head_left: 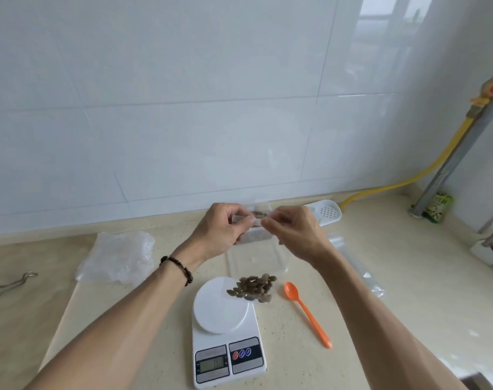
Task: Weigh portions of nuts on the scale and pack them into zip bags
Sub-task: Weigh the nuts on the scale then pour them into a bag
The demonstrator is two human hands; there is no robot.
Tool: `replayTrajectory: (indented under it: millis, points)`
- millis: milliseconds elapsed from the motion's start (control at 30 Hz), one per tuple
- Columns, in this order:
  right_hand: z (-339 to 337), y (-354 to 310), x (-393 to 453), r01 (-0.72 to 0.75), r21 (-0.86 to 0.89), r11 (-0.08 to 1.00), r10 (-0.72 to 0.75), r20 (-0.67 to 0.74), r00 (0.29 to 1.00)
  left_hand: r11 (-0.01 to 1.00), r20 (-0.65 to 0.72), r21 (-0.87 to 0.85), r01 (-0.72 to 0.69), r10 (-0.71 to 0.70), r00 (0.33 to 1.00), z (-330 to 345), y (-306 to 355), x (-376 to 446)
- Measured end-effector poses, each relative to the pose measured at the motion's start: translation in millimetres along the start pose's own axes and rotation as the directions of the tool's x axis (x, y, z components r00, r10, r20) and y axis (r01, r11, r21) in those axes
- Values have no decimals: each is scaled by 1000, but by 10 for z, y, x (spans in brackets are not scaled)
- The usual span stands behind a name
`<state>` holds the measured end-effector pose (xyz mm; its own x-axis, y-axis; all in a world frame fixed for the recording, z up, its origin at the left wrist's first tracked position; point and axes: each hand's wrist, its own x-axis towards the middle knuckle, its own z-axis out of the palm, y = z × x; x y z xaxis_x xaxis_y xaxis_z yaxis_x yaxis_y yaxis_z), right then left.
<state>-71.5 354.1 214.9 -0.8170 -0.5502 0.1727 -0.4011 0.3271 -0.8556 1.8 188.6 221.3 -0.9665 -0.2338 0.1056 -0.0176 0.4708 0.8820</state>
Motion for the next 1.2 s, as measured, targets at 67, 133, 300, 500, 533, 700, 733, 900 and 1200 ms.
replayTrajectory:
  millis: [67, 133, 300, 500, 533, 700, 733, 900, 1200]
  points:
    - [-98, 24, -22, -56, 219, 974, 54, 12, 998, 997, -71, 62, -39, 43, 997, 56, 92, -9]
    - [-233, 76, -58, -117, 360, 926, 108, 45, 993, 996, -135, 78, -39, 49, 990, 135, 205, -26]
    - [-528, 186, -77, -1, 91, 996, -3, 39, 999, 996, -33, -85, 23, -26, 999, 300, 393, -29]
    - [-772, 115, -121, -42, 388, 921, 41, 10, 999, 996, -116, -72, -44, 35, 993, 476, 542, 40]
    - [-810, 119, -122, -43, 404, 914, 40, 15, 999, 995, -123, -91, -34, 23, 992, 477, 553, 51]
    - [-825, 125, -29, 22, 226, 974, -8, -64, 998, 990, -32, -140, 17, -22, 999, 427, 575, 166]
    - [-825, 125, 1, 9, 250, 968, 9, -73, 997, 989, -22, -147, 13, -16, 1000, 408, 565, 202]
    - [-771, 108, 147, -31, 216, 976, 37, -26, 999, 994, 12, -99, -55, 56, 998, 427, 541, 419]
    - [-811, 297, 385, -87, 290, 953, 149, -201, 968, 990, -100, -134, -34, 21, 995, 384, 263, 804]
